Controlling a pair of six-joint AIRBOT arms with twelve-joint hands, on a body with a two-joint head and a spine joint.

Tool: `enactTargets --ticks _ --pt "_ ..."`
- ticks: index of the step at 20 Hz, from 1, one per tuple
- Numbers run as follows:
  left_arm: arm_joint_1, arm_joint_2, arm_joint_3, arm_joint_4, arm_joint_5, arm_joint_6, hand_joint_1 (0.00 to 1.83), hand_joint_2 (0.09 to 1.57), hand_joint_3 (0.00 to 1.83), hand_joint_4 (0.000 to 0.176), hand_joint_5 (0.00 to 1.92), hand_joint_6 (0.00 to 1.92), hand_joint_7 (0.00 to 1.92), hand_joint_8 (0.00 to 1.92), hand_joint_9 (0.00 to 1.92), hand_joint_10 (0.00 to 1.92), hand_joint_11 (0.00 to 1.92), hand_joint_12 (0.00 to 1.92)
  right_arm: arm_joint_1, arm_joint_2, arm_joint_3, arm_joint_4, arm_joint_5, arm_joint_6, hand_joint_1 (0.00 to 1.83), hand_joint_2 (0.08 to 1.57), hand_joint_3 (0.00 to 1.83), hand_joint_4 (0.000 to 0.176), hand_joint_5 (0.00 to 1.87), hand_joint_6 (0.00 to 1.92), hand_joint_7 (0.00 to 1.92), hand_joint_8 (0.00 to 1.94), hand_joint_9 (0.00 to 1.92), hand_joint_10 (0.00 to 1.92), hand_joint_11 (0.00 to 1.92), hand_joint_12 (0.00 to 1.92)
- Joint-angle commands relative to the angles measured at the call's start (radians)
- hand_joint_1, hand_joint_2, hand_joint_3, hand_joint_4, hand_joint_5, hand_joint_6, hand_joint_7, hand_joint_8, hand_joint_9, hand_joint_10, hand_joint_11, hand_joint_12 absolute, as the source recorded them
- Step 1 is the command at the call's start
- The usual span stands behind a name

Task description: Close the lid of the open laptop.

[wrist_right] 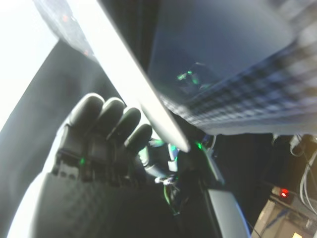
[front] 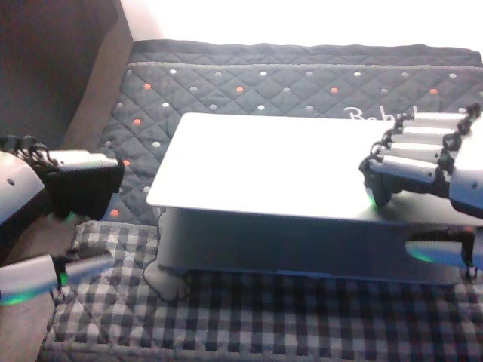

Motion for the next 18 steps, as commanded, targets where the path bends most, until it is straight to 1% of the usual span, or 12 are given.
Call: enactTargets --ticks 1,2,3,4,5,6,9,10,11,15,17,18 --pt "-0.007 0.002 0.003 -0.004 -0.148 0.003 0.90 1.48 0.06 0.032 0.37 1.92 0.37 1.92 0.20 1.73 0.06 1.92 -0.001 0.008 0.000 0.020 0.086 0.005 0.45 1.37 0.00 0.000 0.03 1.56 0.16 1.36 0.15 1.63 0.11 1.92" --pt "-0.010 0.002 0.002 -0.014 -0.163 0.023 0.90 1.48 0.06 0.032 0.37 1.92 0.37 1.92 0.20 1.73 0.06 1.92 -0.018 0.006 0.000 0.019 0.082 0.009 0.45 1.37 0.00 0.000 0.03 1.56 0.16 1.36 0.15 1.63 0.11 1.92" --pt "-0.013 0.002 0.002 -0.026 -0.176 0.034 0.90 1.50 0.02 0.031 0.36 1.91 0.36 1.91 0.13 1.56 0.01 1.77 -0.027 0.001 0.000 0.018 0.076 0.013 0.45 1.36 0.00 0.000 0.01 1.58 0.13 1.43 0.10 1.64 0.04 1.92" --pt "-0.015 0.002 0.005 -0.034 -0.189 0.038 0.82 1.51 0.00 0.000 0.35 1.90 0.20 1.49 0.11 1.42 0.00 1.66 -0.035 -0.002 -0.001 0.012 0.068 0.017 0.46 1.35 0.00 0.000 0.01 1.59 0.11 1.46 0.07 1.64 0.01 1.92" --pt "-0.019 0.002 0.009 -0.042 -0.200 0.039 0.88 1.48 0.00 0.000 0.16 1.11 0.19 0.97 0.10 1.14 0.00 1.53 -0.048 -0.006 -0.002 0.006 0.060 0.024 0.44 1.37 0.00 0.000 0.00 1.51 0.08 1.43 0.01 1.63 0.00 1.92" --pt "-0.022 0.002 0.011 -0.047 -0.208 0.043 0.82 1.49 0.00 0.000 0.12 1.00 0.18 0.85 0.08 1.07 0.00 1.46 -0.057 -0.008 -0.003 0.000 0.052 0.029 0.43 1.38 0.01 0.000 0.00 1.50 0.08 1.41 0.03 1.60 0.00 1.92" --pt "-0.031 0.001 0.016 -0.053 -0.220 0.054 0.78 1.48 0.00 0.000 0.20 0.48 0.36 0.15 0.23 0.40 0.00 1.14 -0.084 -0.015 -0.005 -0.014 0.036 0.043 0.41 1.40 0.01 0.000 0.00 1.42 0.00 1.40 0.00 1.54 0.00 1.92" --pt "-0.034 0.001 0.017 -0.054 -0.221 0.055 0.78 1.48 0.00 0.000 0.20 0.48 0.36 0.15 0.23 0.40 0.00 1.14 -0.090 -0.017 -0.005 -0.023 0.030 0.053 0.41 1.40 0.01 0.000 0.00 1.42 0.00 1.40 0.00 1.54 0.00 1.92" --pt "-0.035 0.001 0.018 -0.054 -0.224 0.056 0.83 1.49 0.00 0.000 0.26 0.37 0.43 0.03 0.31 0.27 0.00 1.15 -0.095 -0.021 -0.005 -0.036 0.020 0.067 0.46 1.41 0.01 0.000 0.00 1.27 0.06 1.25 0.01 1.46 0.00 1.92" --pt "-0.035 0.001 0.018 -0.056 -0.228 0.056 0.78 1.47 0.00 0.000 0.27 0.35 0.43 0.01 0.31 0.24 0.00 1.16 -0.099 -0.023 -0.005 -0.062 0.003 0.093 0.41 1.41 0.00 0.000 0.01 1.13 0.17 1.03 0.12 1.33 0.00 1.89" --pt "-0.035 0.001 0.019 -0.057 -0.229 0.056 0.74 1.48 0.00 0.000 0.26 0.37 0.46 0.01 0.30 0.32 0.00 1.17 -0.099 -0.021 -0.005 -0.064 0.002 0.096 0.41 1.42 0.00 0.000 0.02 1.06 0.21 0.93 0.17 1.26 0.05 1.86" --pt "-0.035 0.001 0.019 -0.057 -0.230 0.056 0.73 1.49 0.00 0.000 0.25 0.43 0.47 0.01 0.25 0.43 0.00 1.17 -0.099 -0.021 -0.006 -0.064 0.002 0.097 0.34 1.43 0.00 0.000 0.02 0.97 0.27 0.76 0.26 1.17 0.21 1.83"
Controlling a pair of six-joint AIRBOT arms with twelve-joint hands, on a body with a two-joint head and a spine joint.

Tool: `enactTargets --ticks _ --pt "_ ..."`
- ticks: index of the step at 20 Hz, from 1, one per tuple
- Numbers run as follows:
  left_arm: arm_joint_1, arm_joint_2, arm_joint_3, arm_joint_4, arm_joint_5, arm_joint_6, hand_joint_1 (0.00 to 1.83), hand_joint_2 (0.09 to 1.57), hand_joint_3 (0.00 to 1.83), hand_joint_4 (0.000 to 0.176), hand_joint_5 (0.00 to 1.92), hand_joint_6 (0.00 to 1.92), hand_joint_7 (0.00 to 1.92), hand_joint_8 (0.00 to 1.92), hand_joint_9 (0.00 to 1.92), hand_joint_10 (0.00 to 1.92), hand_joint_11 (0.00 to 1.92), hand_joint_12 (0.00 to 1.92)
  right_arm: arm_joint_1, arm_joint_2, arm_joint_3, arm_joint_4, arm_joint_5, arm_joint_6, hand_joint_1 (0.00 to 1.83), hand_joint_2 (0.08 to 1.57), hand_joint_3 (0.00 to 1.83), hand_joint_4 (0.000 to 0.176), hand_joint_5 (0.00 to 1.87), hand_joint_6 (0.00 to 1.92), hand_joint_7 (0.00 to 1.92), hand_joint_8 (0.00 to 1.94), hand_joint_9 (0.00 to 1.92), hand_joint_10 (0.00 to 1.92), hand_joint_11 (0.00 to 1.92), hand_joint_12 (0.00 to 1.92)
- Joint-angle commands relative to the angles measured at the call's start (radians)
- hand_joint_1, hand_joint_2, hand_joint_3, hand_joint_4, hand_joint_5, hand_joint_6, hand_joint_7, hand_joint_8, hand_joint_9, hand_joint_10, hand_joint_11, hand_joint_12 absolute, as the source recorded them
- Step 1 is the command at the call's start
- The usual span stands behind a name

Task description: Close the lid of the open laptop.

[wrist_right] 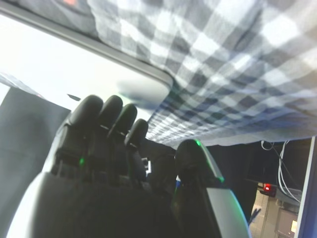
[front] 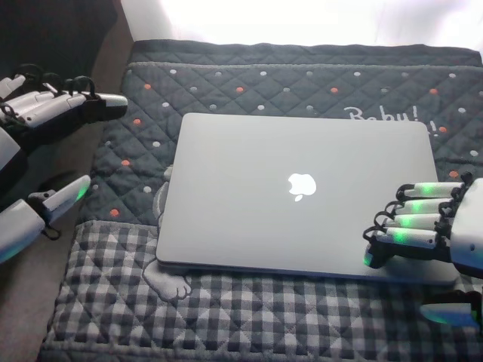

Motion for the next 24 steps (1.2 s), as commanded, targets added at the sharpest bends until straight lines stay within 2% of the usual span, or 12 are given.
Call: enactTargets --ticks 1,4,7,8,9,10,11,14,17,20,22,24 --pt "-0.010 0.003 0.004 0.002 -0.133 0.002 0.81 1.48 0.00 0.000 0.25 0.47 0.48 0.01 0.22 0.55 0.00 1.18 -0.001 0.009 -0.002 0.012 0.061 0.004 0.36 1.44 0.00 0.000 0.10 0.81 0.38 0.49 0.26 1.02 0.10 1.81" --pt "-0.010 0.002 0.005 0.000 -0.137 0.002 0.78 1.48 0.00 0.000 0.23 0.47 0.48 0.01 0.21 0.57 0.00 1.20 -0.001 0.020 -0.002 0.020 0.063 0.006 0.26 1.45 0.01 0.000 0.00 0.67 0.17 0.40 0.01 0.78 0.00 1.55" --pt "-0.010 0.003 0.007 0.000 -0.133 0.002 0.79 1.47 0.00 0.000 0.25 0.44 0.46 0.00 0.22 0.54 0.00 1.13 0.000 0.020 -0.003 0.038 0.102 0.000 0.23 1.43 0.00 0.007 0.00 0.07 0.03 0.03 0.00 0.07 0.00 0.14" --pt "-0.010 0.002 0.007 0.000 -0.134 0.002 0.79 1.47 0.00 0.000 0.25 0.44 0.46 0.00 0.22 0.54 0.00 1.13 0.000 0.021 -0.007 0.063 0.109 -0.037 0.23 1.43 0.00 0.007 0.00 0.07 0.03 0.03 0.00 0.07 0.00 0.14" --pt "-0.010 0.002 0.008 0.000 -0.136 0.002 0.64 1.50 0.01 0.005 0.14 0.25 0.27 0.01 0.10 0.35 0.00 0.75 0.000 0.032 -0.016 0.096 0.115 -0.085 0.25 1.36 0.00 0.053 0.00 0.00 0.00 0.00 0.00 0.00 0.00 0.00" --pt "-0.010 0.002 0.010 -0.002 -0.138 0.002 0.50 1.46 0.00 0.040 0.05 0.08 0.11 0.01 0.03 0.11 0.00 0.18 0.000 0.040 -0.025 0.132 0.126 -0.130 0.28 1.32 0.00 0.065 0.00 0.00 0.00 0.00 0.00 0.00 0.00 0.00" --pt "-0.010 0.003 0.010 -0.004 -0.143 0.002 0.44 1.42 0.00 0.043 0.01 0.03 0.04 0.00 0.01 0.02 0.00 0.03 0.000 0.040 -0.028 0.158 0.142 -0.160 0.25 1.30 0.00 0.078 0.00 0.00 0.00 0.00 0.00 0.00 0.00 0.00" --pt "-0.015 0.005 0.016 -0.009 -0.151 0.002 0.39 1.28 0.00 0.084 0.00 0.00 0.00 0.00 0.00 0.00 0.00 0.00 0.000 0.060 -0.030 0.242 0.209 -0.203 0.32 1.26 0.00 0.081 0.00 0.00 0.00 0.00 0.00 0.00 0.00 0.00" --pt "-0.029 0.010 0.021 -0.008 -0.158 0.002 0.34 1.25 0.00 0.108 0.00 0.00 0.00 0.00 0.00 0.00 0.00 0.00 0.000 0.086 -0.036 0.307 0.265 -0.243 0.34 1.33 0.00 0.041 0.00 0.00 0.00 0.00 0.00 0.00 0.00 0.00" --pt "-0.047 0.012 0.029 -0.008 -0.158 0.002 0.28 1.25 0.00 0.109 0.00 0.00 0.00 0.00 0.00 0.00 0.00 0.00 0.000 0.133 -0.084 0.411 0.307 -0.417 0.30 1.32 0.00 0.069 0.00 0.00 0.00 0.00 0.00 0.00 0.00 0.00" --pt "-0.056 0.020 0.031 -0.008 -0.159 0.002 0.15 1.23 0.00 0.170 0.00 0.00 0.00 0.00 0.00 0.00 0.00 0.00 0.000 0.148 -0.084 0.429 0.327 -0.420 0.20 1.34 0.01 0.070 0.00 0.00 0.00 0.00 0.00 0.00 0.00 0.00" --pt "-0.063 0.032 0.031 -0.009 -0.164 0.001 0.11 1.19 0.00 0.175 0.00 0.00 0.00 0.00 0.00 0.00 0.00 0.00 0.000 0.159 -0.092 0.460 0.339 -0.455 0.19 1.33 0.00 0.008 0.00 0.00 0.00 0.00 0.00 0.00 0.00 0.00"
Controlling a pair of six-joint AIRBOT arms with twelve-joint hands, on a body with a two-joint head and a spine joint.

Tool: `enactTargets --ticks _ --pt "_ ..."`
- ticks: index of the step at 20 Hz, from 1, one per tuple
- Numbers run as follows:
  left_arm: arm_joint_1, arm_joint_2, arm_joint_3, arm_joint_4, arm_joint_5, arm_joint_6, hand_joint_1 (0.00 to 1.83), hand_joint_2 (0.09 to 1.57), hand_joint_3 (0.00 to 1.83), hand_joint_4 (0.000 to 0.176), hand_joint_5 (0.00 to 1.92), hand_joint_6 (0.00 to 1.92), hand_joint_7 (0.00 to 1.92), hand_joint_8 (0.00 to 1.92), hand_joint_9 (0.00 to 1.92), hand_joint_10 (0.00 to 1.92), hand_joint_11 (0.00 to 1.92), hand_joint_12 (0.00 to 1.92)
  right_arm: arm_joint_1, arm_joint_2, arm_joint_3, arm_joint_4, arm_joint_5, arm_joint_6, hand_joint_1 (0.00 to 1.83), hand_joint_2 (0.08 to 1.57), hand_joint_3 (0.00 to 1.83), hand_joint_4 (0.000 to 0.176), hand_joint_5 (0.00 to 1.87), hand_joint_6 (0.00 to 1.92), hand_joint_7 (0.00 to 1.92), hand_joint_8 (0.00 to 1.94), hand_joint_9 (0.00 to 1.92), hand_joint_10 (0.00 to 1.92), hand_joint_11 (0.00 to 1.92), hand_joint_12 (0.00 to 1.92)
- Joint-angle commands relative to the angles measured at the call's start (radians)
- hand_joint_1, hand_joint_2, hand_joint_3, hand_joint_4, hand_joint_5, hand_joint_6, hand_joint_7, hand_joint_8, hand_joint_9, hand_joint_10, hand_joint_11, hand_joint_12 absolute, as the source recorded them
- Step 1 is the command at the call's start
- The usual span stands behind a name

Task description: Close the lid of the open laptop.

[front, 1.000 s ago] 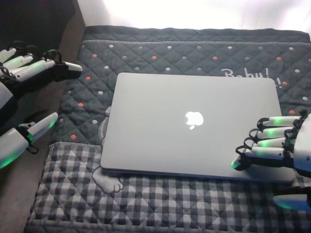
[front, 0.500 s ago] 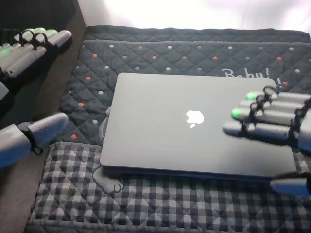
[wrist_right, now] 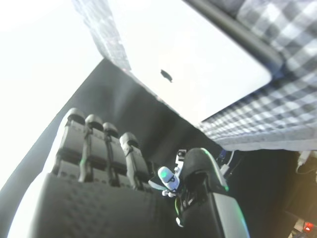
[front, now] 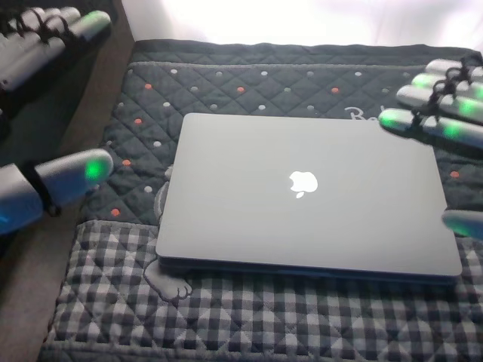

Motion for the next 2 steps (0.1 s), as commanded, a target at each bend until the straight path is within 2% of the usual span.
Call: enactTargets --ticks 1,2 --pt "-0.012 0.012 0.006 -0.004 -0.132 -0.003 0.13 1.19 0.00 0.161 0.00 0.00 0.00 0.00 0.00 0.00 0.00 0.00 0.010 0.018 -0.011 0.036 0.138 -0.037 0.17 1.36 0.01 0.000 0.00 0.00 0.00 0.00 0.00 0.00 0.00 0.00" --pt "-0.012 0.018 0.005 -0.005 -0.138 -0.004 0.13 1.18 0.00 0.169 0.00 0.00 0.00 0.00 0.00 0.00 0.00 0.00 0.010 0.026 -0.024 0.052 0.155 -0.072 0.17 1.38 0.02 0.007 0.00 0.00 0.00 0.00 0.00 0.00 0.00 0.00"
